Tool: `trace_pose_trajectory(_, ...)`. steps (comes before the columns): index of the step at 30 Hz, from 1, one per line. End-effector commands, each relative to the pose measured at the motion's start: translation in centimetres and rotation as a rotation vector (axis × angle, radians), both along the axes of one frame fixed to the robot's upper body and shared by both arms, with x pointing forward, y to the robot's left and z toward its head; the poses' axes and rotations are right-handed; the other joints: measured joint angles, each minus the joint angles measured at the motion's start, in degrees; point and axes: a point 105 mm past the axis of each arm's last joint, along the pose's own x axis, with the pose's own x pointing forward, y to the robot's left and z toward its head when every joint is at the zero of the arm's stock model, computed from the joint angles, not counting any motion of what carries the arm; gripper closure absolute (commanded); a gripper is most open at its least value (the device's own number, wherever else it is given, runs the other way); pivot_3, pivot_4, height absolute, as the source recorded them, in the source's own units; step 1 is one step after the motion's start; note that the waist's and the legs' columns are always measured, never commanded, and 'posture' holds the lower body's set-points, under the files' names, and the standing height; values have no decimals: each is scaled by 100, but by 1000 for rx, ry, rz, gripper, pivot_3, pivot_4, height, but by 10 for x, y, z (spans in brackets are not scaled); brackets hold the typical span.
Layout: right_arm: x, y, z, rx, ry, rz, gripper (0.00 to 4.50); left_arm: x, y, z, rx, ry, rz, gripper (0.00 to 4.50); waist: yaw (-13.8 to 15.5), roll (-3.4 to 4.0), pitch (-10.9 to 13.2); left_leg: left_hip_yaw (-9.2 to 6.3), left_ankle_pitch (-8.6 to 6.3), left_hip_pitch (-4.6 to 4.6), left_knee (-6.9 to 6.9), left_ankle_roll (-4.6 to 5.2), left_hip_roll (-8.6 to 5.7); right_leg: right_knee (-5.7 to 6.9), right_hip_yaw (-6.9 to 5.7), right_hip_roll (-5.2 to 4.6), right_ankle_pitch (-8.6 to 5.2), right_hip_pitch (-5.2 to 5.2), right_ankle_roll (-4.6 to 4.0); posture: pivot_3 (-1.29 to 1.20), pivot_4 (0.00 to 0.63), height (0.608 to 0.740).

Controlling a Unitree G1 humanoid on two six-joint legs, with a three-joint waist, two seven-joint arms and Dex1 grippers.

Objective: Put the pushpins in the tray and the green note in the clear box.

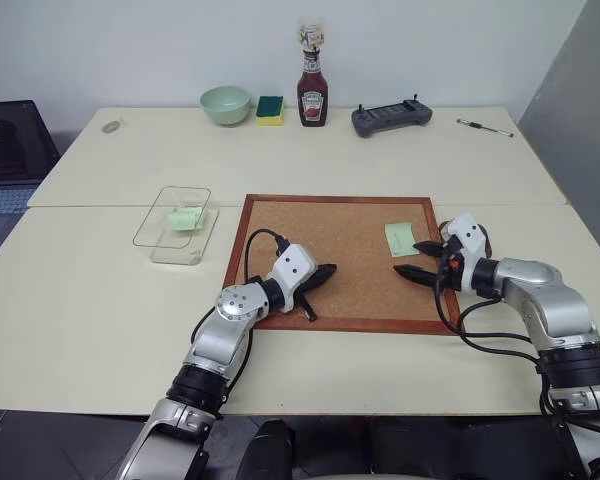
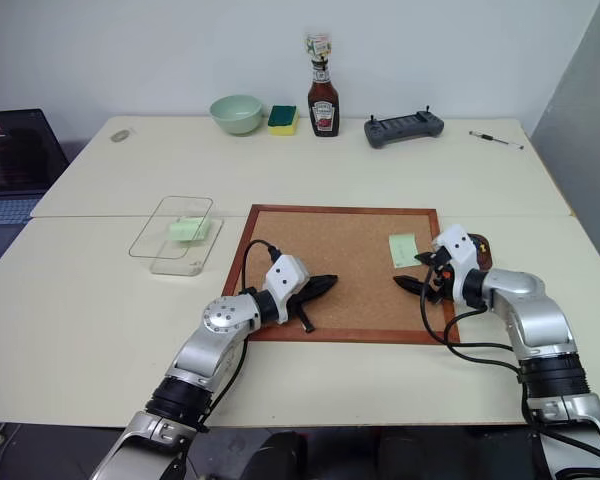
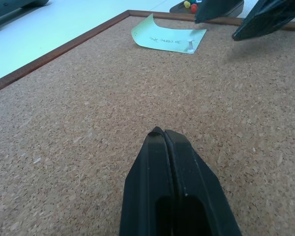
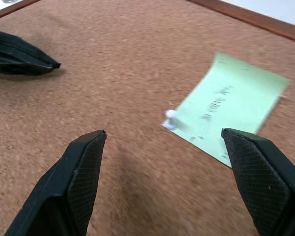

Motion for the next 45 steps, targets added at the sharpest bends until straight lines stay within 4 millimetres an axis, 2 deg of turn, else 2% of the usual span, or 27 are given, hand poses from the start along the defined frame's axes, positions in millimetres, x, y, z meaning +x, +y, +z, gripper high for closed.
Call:
trace_pose_trajectory(1, 10, 7, 12, -16, -67, 16, 516, -8, 1, -27, 47, 90, 1, 4500, 0, 0, 0, 0, 0, -1, 0, 0, 0, 0, 0, 0, 0, -1, 0, 0, 150, 740)
trace_pose_trajectory(3, 13, 9, 12, -17, -70, 15, 516, -8, 1, -27, 47, 90, 3, 4500, 0, 0, 0, -1, 0, -1, 0, 0, 0, 0, -1, 0, 0, 0, 0, 0, 150, 740)
trace_pose_trajectory(4, 15, 10, 11, -18, -70, 16, 695, -8, 1, -27, 47, 90, 4, 4500, 0, 0, 0, -1, 0, -1, 0, 0, 0, 0, -1, 0, 0, -1, 0, 0, 150, 740)
trace_pose_trajectory(16, 23, 8, 6, -43, -83, -6, 3210, -9, 2, -27, 46, 92, 6, 4500, -1, 0, 0, -1, 0, 0, 0, 0, 0, 1, -1, 0, 0, -1, 0, 0, 150, 740)
trace_pose_trajectory(19, 24, 9, 7, -43, -84, -8, 3638, -9, 3, -28, 46, 93, 6, 4500, -1, 0, 0, -1, 0, -1, 0, 0, 0, 1, -1, 0, 0, -1, 0, 0, 150, 740)
trace_pose_trajectory(21, 24, 9, 7, -41, -85, -6, 4224, -9, 3, -28, 46, 93, 7, 4500, -3, 0, 0, -1, 0, 0, 0, 0, 0, 1, -1, 0, 0, -1, 0, 0, 150, 740)
trace_pose_trajectory(22, 24, 9, 8, -39, -86, -6, 4358, -9, 3, -28, 46, 93, 7, 4500, -3, 0, 0, -1, 0, 0, 0, 0, 0, 1, 0, 0, 0, -1, 0, 0, 150, 740)
trace_pose_trajectory(27, 22, 8, 14, -27, -100, 0, 4433, -10, 3, -27, 40, 95, 5, 4500, -2, 0, 0, -1, 0, 0, 0, 0, 0, 1, 0, 0, 0, -1, 0, 0, 150, 740)
trace_pose_trajectory(39, 14, 13, 56, -9, -214, 54, 4433, -8, 3, -27, 21, 110, 19, 4500, -1, 0, 0, 0, 0, -5, -3, 0, 0, 0, 0, 0, 0, -8, 0, 0, 150, 740)
trace_pose_trajectory(45, 6, 19, 57, -48, -234, 106, 4433, -3, 4, -23, -3, 120, 42, 4500, -1, 0, 0, 0, 0, -5, -3, 0, 1, 0, 0, 0, 0, -8, 0, 0, 150, 740)
